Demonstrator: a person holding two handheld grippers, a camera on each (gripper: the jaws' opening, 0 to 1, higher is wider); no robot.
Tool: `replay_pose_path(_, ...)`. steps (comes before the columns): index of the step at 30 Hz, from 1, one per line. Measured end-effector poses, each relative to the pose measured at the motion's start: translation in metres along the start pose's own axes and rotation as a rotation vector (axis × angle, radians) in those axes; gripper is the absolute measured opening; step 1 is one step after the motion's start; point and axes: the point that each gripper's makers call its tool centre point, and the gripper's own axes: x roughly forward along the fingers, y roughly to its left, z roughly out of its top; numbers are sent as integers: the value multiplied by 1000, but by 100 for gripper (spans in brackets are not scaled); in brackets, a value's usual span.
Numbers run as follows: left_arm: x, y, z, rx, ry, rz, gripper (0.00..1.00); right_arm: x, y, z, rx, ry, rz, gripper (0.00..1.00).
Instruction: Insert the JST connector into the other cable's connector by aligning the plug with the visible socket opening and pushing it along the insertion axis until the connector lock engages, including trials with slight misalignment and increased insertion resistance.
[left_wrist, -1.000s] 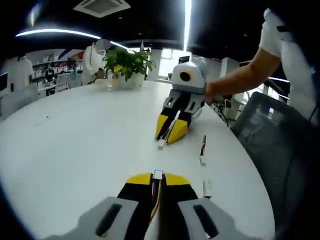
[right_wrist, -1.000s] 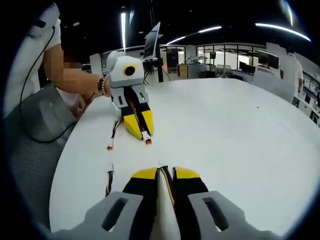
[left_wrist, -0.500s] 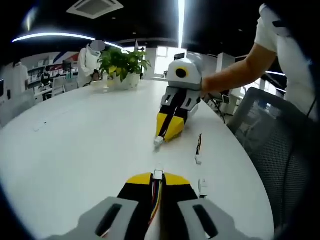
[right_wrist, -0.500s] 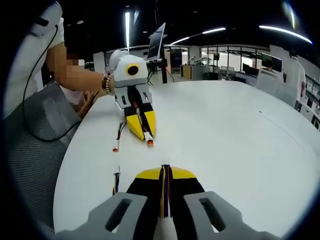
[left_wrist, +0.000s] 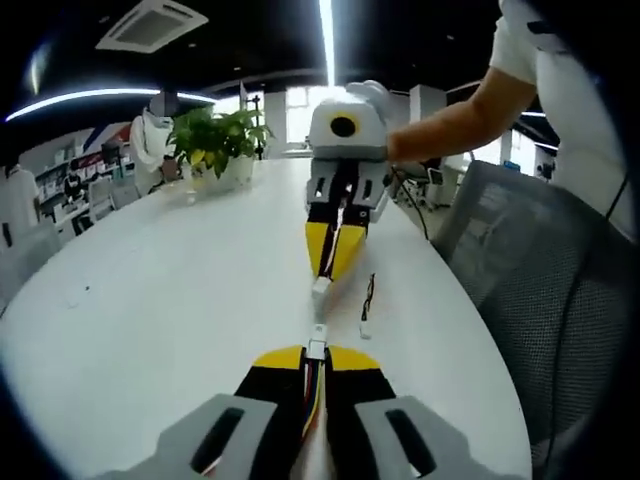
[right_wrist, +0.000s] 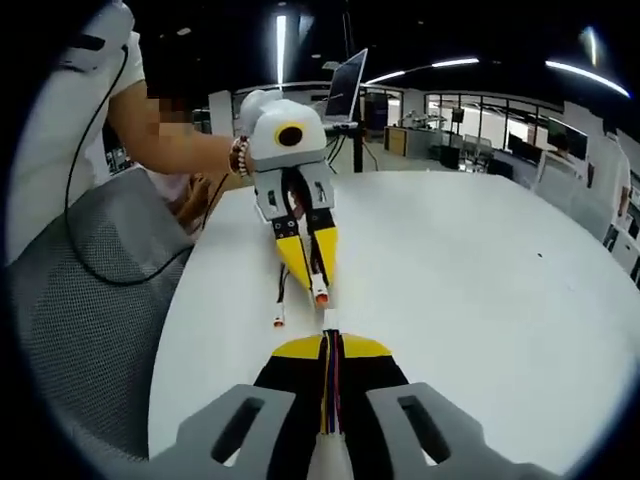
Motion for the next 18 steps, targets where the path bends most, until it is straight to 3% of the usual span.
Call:
replay_pose_path(10, -3, -16, 18, 58, 2, -12, 0, 4, 18, 3, -52, 55, 48, 1)
replay_pose_path(18, -3, -24, 20, 82, 15, -21, 0, 1, 22, 4, -71, 67, 43, 1)
